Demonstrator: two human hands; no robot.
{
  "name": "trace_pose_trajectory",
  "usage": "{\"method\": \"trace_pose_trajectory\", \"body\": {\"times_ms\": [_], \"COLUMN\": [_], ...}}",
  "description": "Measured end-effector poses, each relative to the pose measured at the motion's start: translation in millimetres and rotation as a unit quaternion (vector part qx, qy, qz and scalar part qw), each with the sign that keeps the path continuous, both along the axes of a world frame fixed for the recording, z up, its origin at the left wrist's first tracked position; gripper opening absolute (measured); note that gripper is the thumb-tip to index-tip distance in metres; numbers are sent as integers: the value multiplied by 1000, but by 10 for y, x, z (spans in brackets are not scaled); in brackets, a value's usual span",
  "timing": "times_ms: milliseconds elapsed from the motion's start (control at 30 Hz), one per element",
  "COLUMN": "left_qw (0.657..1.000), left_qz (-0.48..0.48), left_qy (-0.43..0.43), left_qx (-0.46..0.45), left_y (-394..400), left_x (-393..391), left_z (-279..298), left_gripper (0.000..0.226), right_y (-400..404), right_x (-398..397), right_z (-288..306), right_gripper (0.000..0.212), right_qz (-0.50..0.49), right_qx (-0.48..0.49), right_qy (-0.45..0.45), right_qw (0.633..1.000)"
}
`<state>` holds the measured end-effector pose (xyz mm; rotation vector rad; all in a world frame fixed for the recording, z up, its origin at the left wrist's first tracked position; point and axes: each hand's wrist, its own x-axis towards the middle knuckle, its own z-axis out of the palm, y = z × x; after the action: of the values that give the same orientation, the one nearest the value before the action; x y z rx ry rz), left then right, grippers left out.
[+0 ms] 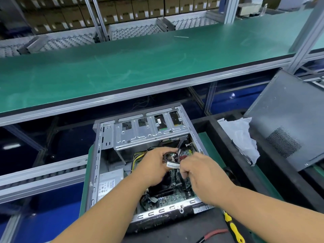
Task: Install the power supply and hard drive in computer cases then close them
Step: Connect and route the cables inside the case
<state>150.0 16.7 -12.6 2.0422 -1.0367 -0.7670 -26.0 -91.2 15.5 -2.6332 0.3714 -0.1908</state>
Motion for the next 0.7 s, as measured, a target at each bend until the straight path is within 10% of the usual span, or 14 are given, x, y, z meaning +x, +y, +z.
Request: {"method": "trace_pose_trajectory", "body": {"times_ms": [133, 367, 700], "left_qw": [1000, 973, 944], "left_qz": [-16, 41, 181], "left_qy": [-15, -185, -174], "left_qx": [0, 129, 214], "left_y": [-40, -9, -264], "left_x": [33, 214, 398], "left_z": [-34, -167, -402], "left_gripper": [66, 21, 11], "right_y": [5, 1, 9], "right_x": [19, 24, 25], "right_z": [3, -50, -120], "right_gripper": [34, 33, 39], "right_qz": [6, 27, 38], "right_qx": [-4, -33, -79], "right_qy": [9, 43, 80], "right_qw": [1000, 998, 993]}}
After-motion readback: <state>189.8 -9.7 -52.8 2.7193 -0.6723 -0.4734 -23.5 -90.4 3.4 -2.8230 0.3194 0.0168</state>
